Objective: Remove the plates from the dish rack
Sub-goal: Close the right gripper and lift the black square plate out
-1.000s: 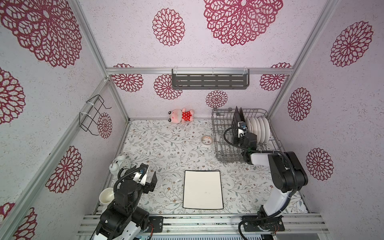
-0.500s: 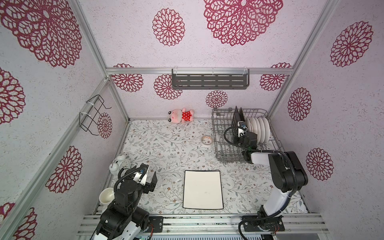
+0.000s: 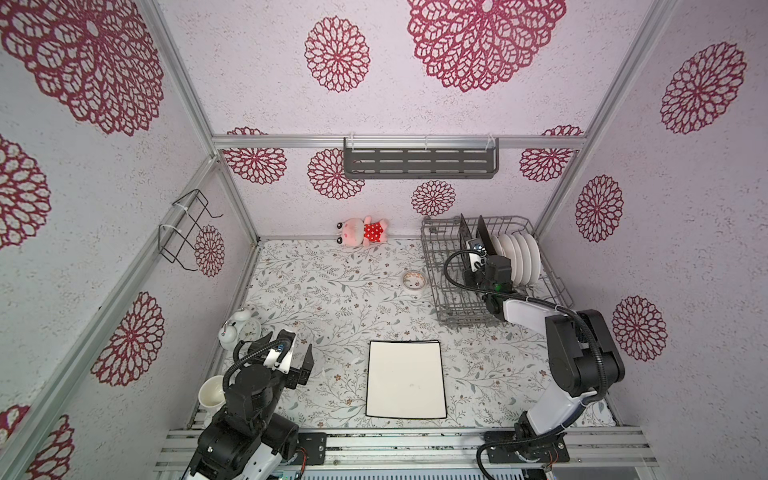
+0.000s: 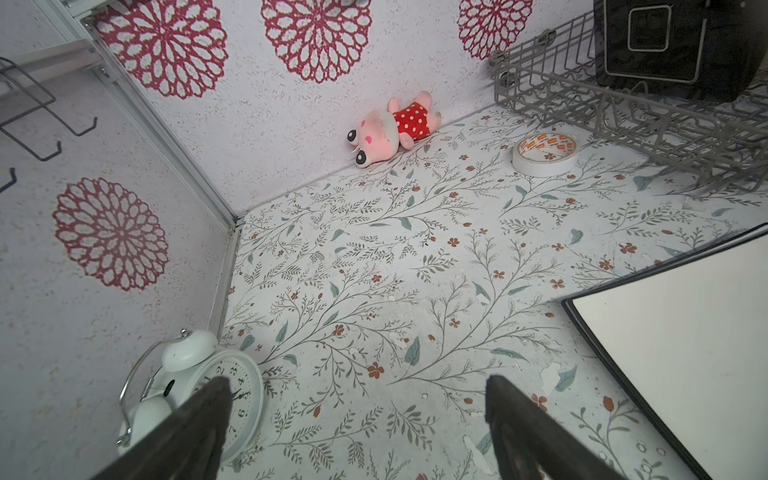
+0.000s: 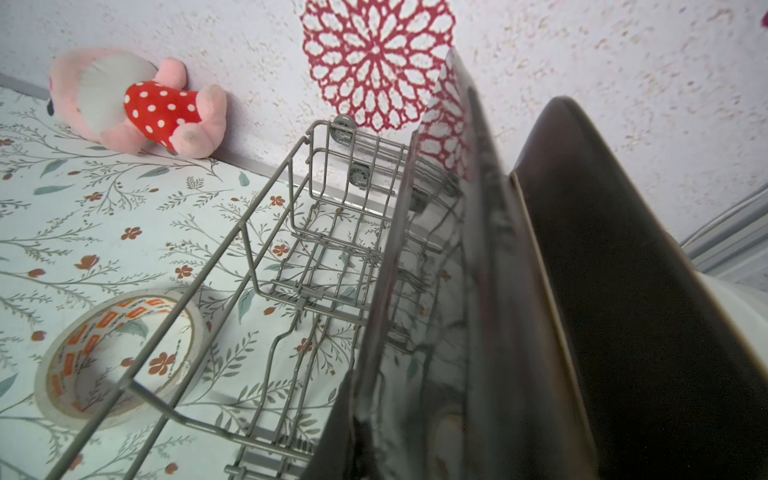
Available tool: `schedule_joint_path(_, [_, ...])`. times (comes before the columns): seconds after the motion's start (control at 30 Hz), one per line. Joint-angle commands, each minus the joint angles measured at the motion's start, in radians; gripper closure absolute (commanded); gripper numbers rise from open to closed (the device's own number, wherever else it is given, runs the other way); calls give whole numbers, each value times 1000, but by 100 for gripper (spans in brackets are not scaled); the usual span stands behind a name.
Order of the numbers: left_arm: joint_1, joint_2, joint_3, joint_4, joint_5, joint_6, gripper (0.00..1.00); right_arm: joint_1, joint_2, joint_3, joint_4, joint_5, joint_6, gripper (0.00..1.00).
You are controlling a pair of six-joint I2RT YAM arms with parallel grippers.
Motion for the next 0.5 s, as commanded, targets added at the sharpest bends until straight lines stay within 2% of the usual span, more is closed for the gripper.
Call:
schedule_joint_path(0.0, [-8,-32,-3,20,56,26,3,35,-121,81,45,-29,-32,100])
schedule_joint_path(0.47, [-9,-121,1,3,140,41,3,150,-292,136,-128,85,-138,100])
